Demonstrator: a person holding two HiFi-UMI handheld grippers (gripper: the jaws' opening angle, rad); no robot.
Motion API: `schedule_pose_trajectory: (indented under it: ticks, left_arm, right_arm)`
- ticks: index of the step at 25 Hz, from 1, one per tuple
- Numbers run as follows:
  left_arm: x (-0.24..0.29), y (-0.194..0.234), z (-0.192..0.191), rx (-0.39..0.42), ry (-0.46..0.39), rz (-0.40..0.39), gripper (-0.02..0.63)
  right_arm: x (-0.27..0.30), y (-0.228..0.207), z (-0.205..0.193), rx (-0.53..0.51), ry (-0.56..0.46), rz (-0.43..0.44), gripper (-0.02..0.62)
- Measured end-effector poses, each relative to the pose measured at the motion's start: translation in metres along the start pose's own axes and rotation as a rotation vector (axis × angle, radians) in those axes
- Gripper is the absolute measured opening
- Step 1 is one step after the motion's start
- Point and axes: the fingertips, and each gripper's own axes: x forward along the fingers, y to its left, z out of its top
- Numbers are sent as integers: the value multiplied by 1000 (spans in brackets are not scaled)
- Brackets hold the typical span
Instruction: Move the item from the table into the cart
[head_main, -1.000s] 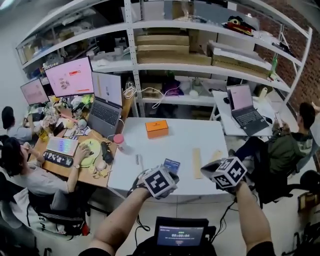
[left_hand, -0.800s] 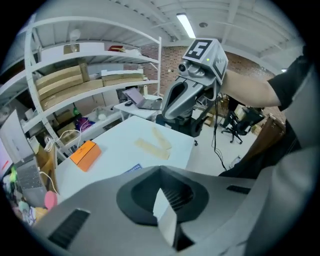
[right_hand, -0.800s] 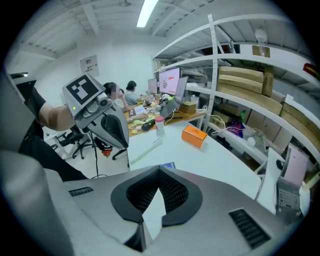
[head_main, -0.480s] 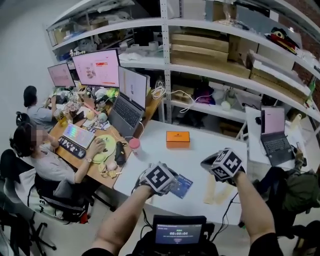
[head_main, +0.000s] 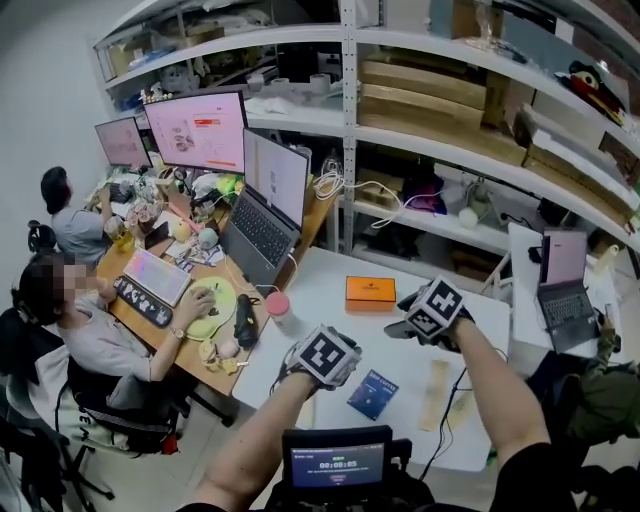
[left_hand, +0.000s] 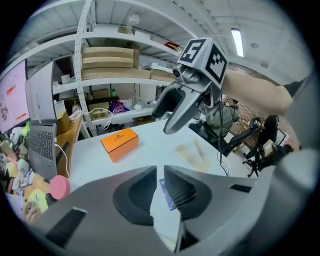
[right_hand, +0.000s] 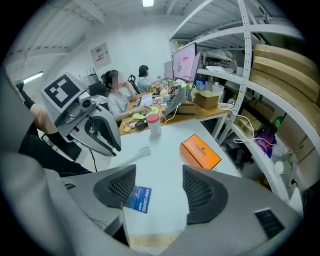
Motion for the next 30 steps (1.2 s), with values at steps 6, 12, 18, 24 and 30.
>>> schedule_pose_trajectory:
  ticks: [6,12,18,24,30]
  left_arm:
    - [23,68,-7,-25,67,-25,107]
    - [73,115,9,-99,82,-37,164]
    - [131,161,6,-132,149,-32,167]
    - [166,194,2,-149,139,-1,167]
    - [179,211,2,-174,112,-27,167]
  right_arm:
    - [46,-58,55,9,-49,3,415]
    - [94,-126,63,-93,23,34,482]
    - [168,-199,50,-248,151,4,543]
    - [232,-218,46,-381,223,72,551]
    - [266,-230,38,-403,284,104,551]
